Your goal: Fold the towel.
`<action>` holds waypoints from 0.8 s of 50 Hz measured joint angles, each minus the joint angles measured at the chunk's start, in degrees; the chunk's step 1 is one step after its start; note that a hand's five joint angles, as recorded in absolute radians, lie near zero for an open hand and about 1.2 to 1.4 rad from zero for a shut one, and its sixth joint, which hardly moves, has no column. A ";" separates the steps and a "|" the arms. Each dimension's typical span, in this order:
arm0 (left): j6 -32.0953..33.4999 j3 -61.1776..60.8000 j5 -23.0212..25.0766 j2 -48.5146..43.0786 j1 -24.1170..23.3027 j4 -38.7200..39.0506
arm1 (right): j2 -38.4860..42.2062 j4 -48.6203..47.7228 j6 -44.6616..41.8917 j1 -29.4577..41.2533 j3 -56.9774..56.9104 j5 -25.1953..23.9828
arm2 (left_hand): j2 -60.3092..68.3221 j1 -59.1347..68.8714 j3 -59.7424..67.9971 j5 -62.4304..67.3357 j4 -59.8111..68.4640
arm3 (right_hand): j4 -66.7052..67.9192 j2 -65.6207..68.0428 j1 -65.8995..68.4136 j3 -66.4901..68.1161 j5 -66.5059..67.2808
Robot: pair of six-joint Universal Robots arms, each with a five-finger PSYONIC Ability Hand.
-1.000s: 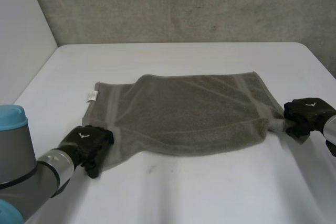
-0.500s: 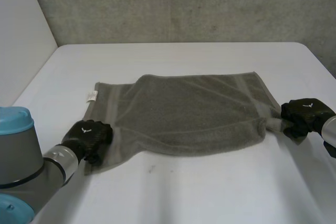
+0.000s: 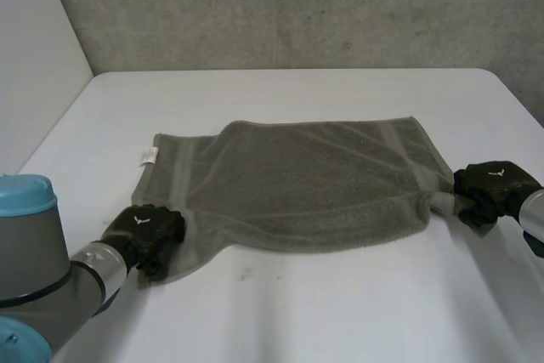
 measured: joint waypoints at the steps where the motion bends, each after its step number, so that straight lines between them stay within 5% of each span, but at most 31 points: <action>1: 0.00 0.01 0.00 -0.08 0.00 0.49 | 0.01 -0.03 0.00 0.02 0.02 0.00 | 1.06 0.86 0.83 0.86 0.86 | 0.00 0.00 0.00 0.00 0.00; 12: 0.00 0.13 0.00 -0.33 0.00 4.34 | 0.05 -0.18 0.01 0.05 0.05 0.00 | 26.73 25.98 26.21 26.28 26.30 | 0.00 0.00 0.00 0.00 0.00; 20: -0.02 0.08 0.16 -0.22 -0.01 4.36 | -0.01 -0.26 0.01 -0.03 0.05 0.00 | 30.57 28.20 30.60 30.01 30.63 | 0.00 0.00 0.00 0.00 0.00; 29: 0.02 -0.23 0.05 0.89 -0.55 1.68 | -0.01 -0.30 0.01 -0.02 0.12 0.00 | 1.58 1.41 1.91 1.92 1.84 | 0.00 0.00 0.00 0.00 0.03; 40: 0.04 -1.30 0.03 2.52 -0.80 -1.40 | 0.00 -0.29 0.01 0.12 0.26 0.00 | -3.97 -4.18 -3.92 -3.96 -3.96 | 0.00 0.00 0.00 0.00 0.07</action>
